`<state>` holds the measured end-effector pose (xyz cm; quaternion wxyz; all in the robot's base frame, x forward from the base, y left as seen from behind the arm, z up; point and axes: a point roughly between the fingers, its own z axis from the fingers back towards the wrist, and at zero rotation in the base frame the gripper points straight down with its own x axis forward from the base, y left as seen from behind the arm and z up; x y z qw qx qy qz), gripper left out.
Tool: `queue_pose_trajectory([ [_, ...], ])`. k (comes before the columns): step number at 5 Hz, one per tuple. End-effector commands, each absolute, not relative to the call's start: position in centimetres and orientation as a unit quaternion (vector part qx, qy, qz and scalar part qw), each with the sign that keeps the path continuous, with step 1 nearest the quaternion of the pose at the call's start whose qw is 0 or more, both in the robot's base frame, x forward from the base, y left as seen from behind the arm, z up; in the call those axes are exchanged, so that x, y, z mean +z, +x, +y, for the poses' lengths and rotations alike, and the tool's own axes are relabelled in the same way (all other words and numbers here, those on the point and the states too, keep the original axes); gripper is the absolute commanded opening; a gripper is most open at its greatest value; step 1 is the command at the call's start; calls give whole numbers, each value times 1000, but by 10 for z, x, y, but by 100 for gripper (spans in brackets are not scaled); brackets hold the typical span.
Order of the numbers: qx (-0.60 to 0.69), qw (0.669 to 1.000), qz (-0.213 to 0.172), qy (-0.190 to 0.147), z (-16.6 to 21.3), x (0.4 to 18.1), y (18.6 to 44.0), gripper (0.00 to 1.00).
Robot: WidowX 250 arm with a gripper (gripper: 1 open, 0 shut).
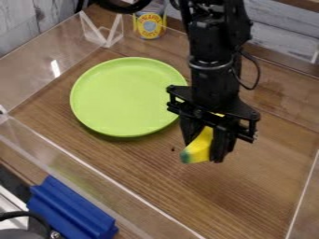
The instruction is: Remove the banana from inside the green plate and put it on the table
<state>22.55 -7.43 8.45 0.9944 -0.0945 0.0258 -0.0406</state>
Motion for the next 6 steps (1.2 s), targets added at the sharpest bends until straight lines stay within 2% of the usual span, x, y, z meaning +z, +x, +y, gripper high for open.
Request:
queue_pose_trajectory([
  [1, -39, 994, 13, -101, -73, 89, 229, 0],
  [3, -40, 993, 17, -105, -72, 85, 230, 0],
  [4, -38, 993, 21, -108, -72, 82, 230, 100],
  [5, -37, 993, 24, -106, -69, 86, 230, 100],
  [6, -39, 994, 25, -103, -68, 83, 231, 100],
])
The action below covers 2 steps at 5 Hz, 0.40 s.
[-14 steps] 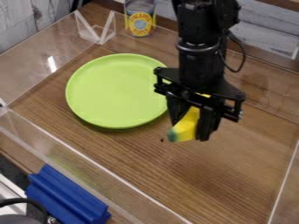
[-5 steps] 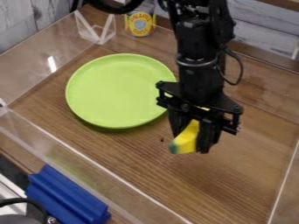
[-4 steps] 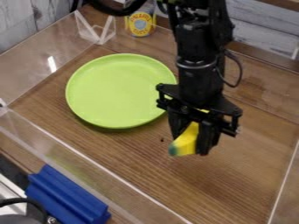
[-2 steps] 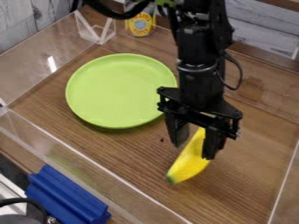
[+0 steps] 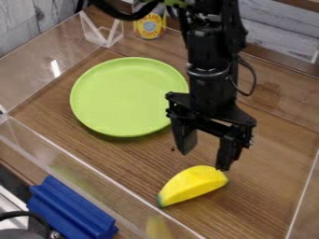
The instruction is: Remove the banana from inside the green plate and put it on the table
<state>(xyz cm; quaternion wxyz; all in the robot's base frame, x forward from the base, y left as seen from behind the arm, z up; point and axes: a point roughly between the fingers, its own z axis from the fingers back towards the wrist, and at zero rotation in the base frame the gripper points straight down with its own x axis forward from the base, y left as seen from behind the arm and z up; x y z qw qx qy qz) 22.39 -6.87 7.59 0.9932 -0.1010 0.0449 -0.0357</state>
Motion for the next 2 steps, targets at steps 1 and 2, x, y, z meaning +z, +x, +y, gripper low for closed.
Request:
queue_pose_trajectory([
  [1, -42, 994, 27, -101, -66, 79, 231, 100],
  [2, -45, 994, 28, -99, -65, 75, 231, 100],
])
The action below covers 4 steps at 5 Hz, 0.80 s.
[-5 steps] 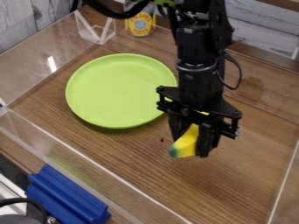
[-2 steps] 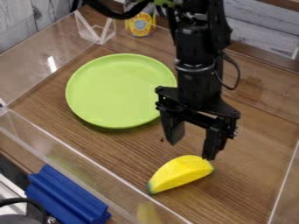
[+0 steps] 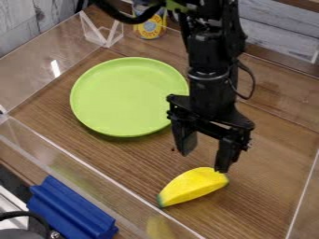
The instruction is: Remove the banana from inside the green plate and put it on the table
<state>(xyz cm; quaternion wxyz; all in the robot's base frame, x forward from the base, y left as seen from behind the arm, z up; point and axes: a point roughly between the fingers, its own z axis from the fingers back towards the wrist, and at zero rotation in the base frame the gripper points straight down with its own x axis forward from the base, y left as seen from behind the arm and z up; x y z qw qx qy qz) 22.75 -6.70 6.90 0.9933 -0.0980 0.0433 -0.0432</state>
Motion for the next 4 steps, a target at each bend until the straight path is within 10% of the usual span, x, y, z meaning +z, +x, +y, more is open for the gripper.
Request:
queue_pose_trajectory([
  [1, -47, 994, 29, -96, -64, 72, 232, 100],
  [4, -48, 994, 29, -90, -58, 68, 234, 100],
])
